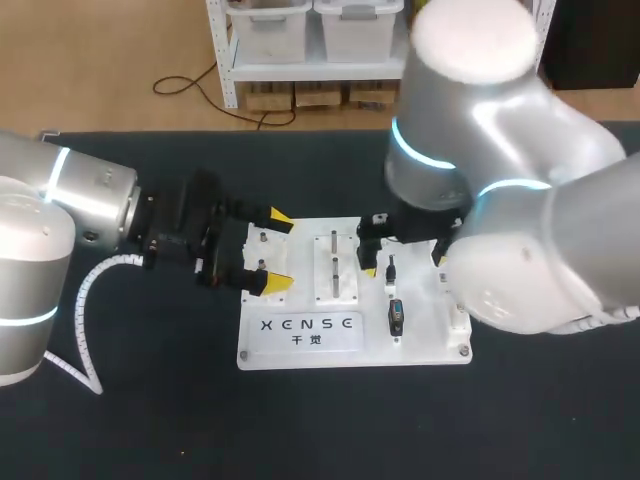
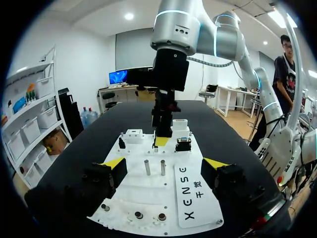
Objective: Insert the Ethernet cable into its matching sockets.
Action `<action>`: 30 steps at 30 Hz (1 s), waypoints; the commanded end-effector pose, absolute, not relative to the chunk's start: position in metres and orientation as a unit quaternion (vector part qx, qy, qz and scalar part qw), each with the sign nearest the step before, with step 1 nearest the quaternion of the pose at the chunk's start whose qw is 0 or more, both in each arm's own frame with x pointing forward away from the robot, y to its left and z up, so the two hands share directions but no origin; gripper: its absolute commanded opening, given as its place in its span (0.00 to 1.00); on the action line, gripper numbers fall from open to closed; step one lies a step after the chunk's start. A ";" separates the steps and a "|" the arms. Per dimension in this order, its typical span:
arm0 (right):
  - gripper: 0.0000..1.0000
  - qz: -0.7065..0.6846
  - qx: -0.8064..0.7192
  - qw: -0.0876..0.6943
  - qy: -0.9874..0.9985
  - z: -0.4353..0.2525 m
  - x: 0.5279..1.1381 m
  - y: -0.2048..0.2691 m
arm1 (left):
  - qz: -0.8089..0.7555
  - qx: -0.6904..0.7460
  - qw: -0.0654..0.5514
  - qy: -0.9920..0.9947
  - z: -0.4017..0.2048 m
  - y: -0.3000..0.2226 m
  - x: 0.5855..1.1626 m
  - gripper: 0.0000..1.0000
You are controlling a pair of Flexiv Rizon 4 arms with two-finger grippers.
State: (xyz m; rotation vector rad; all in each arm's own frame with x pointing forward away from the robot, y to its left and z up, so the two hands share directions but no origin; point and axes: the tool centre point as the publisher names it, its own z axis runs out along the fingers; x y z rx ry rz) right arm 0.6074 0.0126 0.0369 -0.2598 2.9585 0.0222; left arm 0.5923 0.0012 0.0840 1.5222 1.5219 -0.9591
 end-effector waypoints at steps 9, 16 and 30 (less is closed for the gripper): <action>0.60 -0.029 -0.064 0.081 0.994 0.021 0.620 0.022 | -0.377 0.596 0.385 0.595 0.083 0.002 0.592 1.00; 0.46 -0.022 -0.068 0.080 0.994 0.021 0.619 0.027 | -0.377 0.596 0.385 0.595 0.083 0.002 0.592 1.00; 0.45 -0.009 -0.076 0.068 0.995 0.022 0.613 0.028 | -0.377 0.596 0.385 0.595 0.083 0.002 0.592 1.00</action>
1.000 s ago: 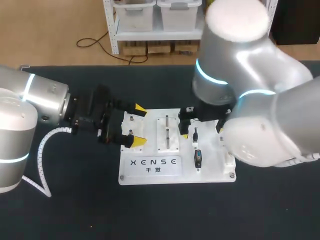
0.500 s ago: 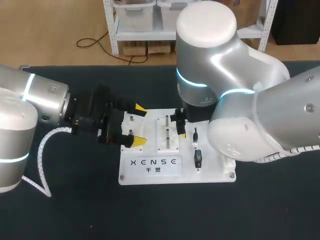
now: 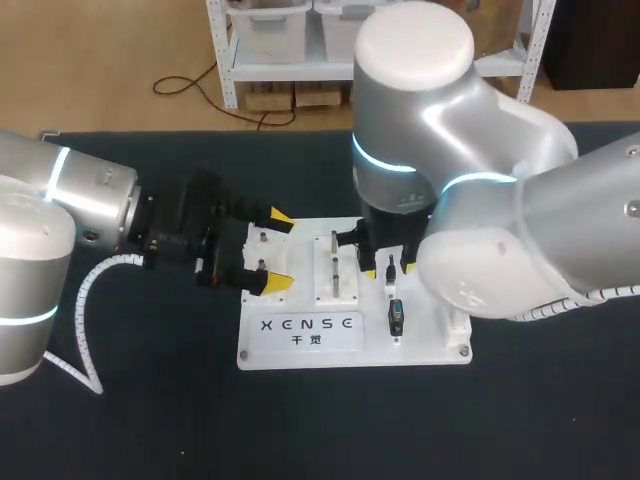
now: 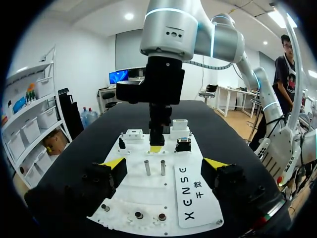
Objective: Insert the Ethernet cable into its matching sockets.
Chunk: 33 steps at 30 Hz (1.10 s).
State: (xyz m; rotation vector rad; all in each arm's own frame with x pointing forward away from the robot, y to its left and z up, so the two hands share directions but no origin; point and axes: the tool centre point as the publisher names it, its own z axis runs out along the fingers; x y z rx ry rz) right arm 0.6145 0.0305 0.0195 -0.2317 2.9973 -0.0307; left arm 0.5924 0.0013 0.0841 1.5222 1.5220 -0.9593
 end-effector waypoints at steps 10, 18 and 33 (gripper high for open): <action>0.00 -0.008 -0.073 0.066 0.995 0.022 0.611 0.027 | -0.377 0.596 0.385 0.595 0.083 0.002 0.592 1.00; 0.00 -0.006 -0.070 0.068 0.995 0.034 0.613 0.019 | -0.377 0.596 0.385 0.595 0.083 0.002 0.592 1.00; 0.00 -0.008 -0.035 0.069 0.997 0.052 0.622 -0.024 | -0.377 0.596 0.385 0.595 0.083 0.002 0.592 1.00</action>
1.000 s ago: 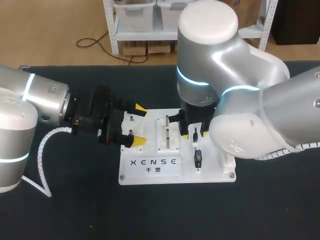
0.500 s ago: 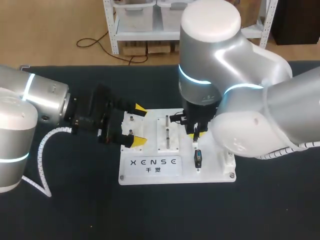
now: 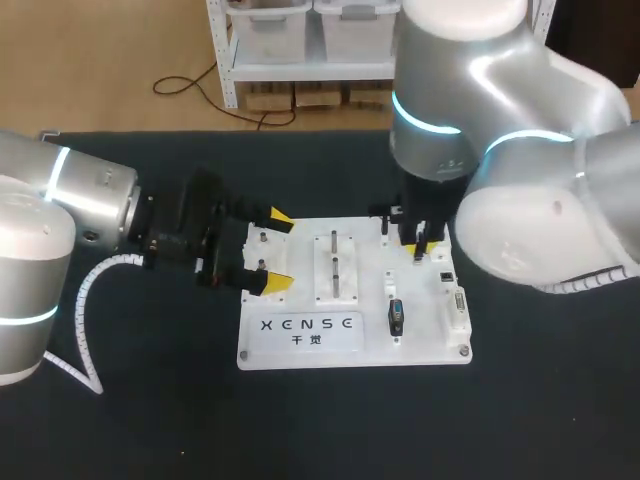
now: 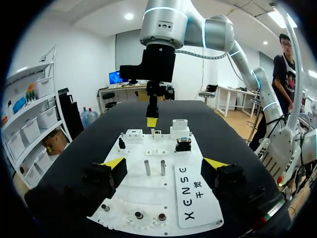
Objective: Insert the Ethernet cable into its matching sockets.
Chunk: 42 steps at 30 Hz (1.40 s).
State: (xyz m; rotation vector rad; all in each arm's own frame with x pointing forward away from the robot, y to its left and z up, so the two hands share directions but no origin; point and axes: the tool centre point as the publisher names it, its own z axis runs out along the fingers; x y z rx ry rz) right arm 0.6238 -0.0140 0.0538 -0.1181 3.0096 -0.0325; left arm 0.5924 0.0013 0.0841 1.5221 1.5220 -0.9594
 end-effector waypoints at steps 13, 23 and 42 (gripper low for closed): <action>0.00 -0.021 -0.026 0.061 0.998 0.041 0.623 -0.041 | -0.377 0.596 0.385 0.595 0.083 0.002 0.592 1.00; 0.00 -0.026 -0.030 0.052 0.998 0.035 0.617 -0.045 | -0.377 0.596 0.385 0.595 0.083 0.002 0.592 1.00; 0.00 -0.031 -0.030 0.048 0.998 0.029 0.617 -0.052 | -0.377 0.596 0.385 0.595 0.083 0.002 0.592 1.00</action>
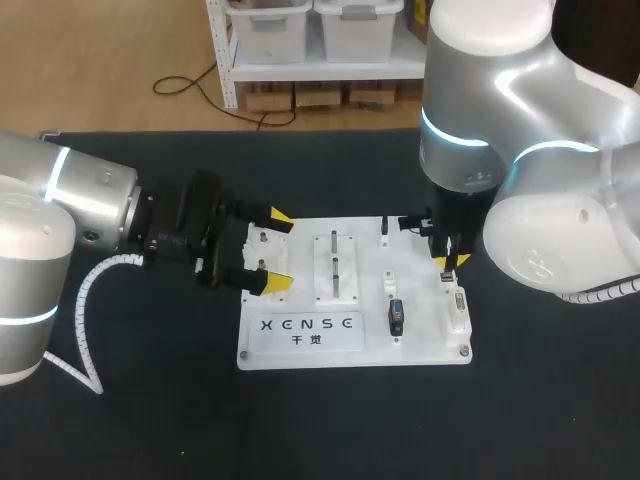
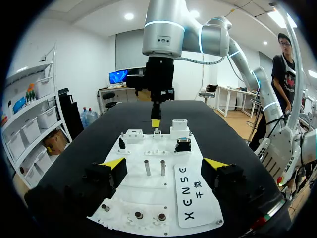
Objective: Insert the Ethernet cable into its matching sockets.
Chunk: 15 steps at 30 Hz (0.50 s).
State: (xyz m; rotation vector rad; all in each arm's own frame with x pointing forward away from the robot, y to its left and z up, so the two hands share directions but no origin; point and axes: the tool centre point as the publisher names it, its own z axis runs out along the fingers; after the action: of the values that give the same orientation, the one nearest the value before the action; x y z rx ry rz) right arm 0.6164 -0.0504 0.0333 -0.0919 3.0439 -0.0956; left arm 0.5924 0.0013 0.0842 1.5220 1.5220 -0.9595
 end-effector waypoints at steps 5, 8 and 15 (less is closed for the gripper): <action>0.00 -0.031 -0.032 0.048 0.998 0.028 0.616 -0.053 | -0.377 0.596 0.385 0.595 0.083 0.002 0.592 1.00; 0.00 -0.031 -0.032 0.046 0.998 0.027 0.615 -0.053 | -0.377 0.596 0.385 0.595 0.083 0.002 0.592 1.00; 0.00 -0.030 -0.033 0.046 0.998 0.027 0.615 -0.053 | -0.377 0.596 0.385 0.595 0.083 0.002 0.592 1.00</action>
State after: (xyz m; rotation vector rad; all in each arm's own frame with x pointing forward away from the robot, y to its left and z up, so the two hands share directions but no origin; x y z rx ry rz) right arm 0.6150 -0.0514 0.0328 -0.1015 3.0490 -0.0940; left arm 0.5924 0.0013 0.0842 1.5220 1.5220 -0.9595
